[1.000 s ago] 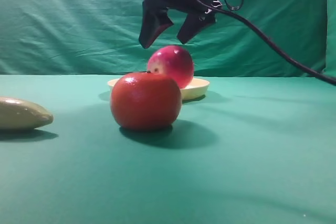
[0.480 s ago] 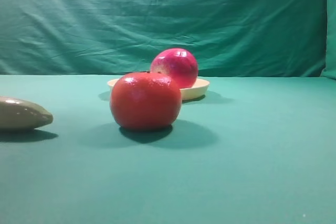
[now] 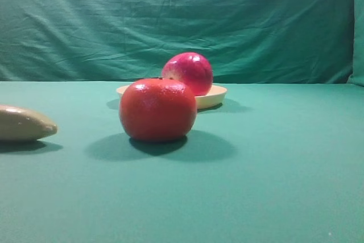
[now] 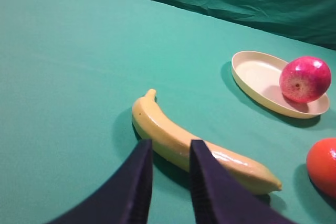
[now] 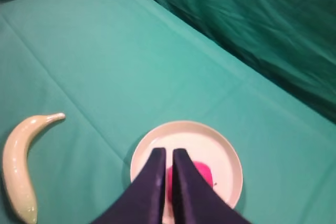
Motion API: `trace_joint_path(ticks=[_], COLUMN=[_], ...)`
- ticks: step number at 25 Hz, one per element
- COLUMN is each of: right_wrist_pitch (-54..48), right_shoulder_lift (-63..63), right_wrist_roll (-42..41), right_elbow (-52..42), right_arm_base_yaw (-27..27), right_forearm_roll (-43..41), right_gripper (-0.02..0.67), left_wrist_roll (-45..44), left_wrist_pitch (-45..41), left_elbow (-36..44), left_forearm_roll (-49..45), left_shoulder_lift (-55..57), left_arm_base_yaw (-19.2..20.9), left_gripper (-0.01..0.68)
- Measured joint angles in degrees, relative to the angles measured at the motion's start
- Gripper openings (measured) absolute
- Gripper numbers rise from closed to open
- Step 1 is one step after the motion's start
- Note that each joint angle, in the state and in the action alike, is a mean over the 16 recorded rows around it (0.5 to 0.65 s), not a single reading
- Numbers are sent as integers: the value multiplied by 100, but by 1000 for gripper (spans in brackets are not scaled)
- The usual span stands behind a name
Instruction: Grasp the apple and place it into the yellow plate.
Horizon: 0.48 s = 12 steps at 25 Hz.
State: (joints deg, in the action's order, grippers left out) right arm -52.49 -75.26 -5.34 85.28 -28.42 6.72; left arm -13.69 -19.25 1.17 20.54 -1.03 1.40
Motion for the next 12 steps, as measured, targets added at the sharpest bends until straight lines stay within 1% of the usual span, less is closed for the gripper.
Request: trace_joint_path(ticks=[4, 12], right_wrist_pitch=[-245, -628], right_shoulder_lift=[698, 2245], right_wrist_roll=[438, 658], right_elbow=[-392, -1422], right_arm_base_yaw=[1, 1], right_forearm_roll=[-267, -443], right_gripper=[0, 0], left_wrist_roll=[0, 0], left_wrist_pitch=[0, 0], left_elbow=[0, 0], left_forearm_roll=[0, 0], left_shoulder_lift=[0, 0], left_arm_base_yaw=[0, 0], left_gripper=[157, 157])
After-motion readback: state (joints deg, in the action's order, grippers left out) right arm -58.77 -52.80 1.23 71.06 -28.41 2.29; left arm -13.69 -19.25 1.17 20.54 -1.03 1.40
